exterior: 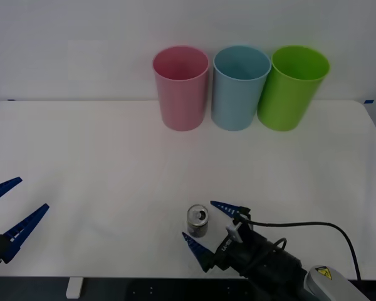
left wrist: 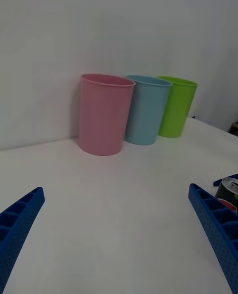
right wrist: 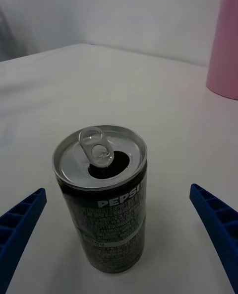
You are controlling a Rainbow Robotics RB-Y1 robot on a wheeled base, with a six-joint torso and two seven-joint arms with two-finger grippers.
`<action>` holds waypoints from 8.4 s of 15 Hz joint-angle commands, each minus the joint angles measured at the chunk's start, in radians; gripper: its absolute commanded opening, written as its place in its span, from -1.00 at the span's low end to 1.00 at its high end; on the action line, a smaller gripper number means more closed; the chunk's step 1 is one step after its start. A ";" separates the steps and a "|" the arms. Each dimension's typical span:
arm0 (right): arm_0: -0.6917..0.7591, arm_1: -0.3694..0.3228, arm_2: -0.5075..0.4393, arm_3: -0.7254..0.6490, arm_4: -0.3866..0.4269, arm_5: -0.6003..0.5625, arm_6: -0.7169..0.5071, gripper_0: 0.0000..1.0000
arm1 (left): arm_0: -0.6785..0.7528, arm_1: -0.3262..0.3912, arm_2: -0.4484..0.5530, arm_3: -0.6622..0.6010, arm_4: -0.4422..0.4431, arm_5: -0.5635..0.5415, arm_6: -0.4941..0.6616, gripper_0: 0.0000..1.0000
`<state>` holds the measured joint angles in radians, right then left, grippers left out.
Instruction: Grasp the object on the table and drop it into the matching bin: aluminum can to the light blue bin, PET bottle to the pink bin.
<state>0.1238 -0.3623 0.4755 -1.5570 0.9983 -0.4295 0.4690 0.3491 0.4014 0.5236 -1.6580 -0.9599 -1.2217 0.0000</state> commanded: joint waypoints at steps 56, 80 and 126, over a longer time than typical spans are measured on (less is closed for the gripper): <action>-0.162 -0.142 -0.520 -0.413 0.166 -0.175 -0.803 -1.00 | 0.000 0.000 0.000 0.000 0.000 0.000 0.000 1.00; -0.863 -0.047 -0.508 0.428 0.310 -0.069 -0.782 -1.00 | 0.000 0.000 0.000 0.000 0.000 0.000 0.000 1.00; -0.599 -0.099 -0.502 0.193 0.226 -0.092 -0.621 1.00 | 0.000 0.000 0.000 0.000 0.000 0.000 0.000 1.00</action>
<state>-0.4996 -0.4512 -0.0257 -1.3387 1.2367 -0.5151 -0.1589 0.3491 0.4014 0.5236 -1.6581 -0.9599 -1.2217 0.0000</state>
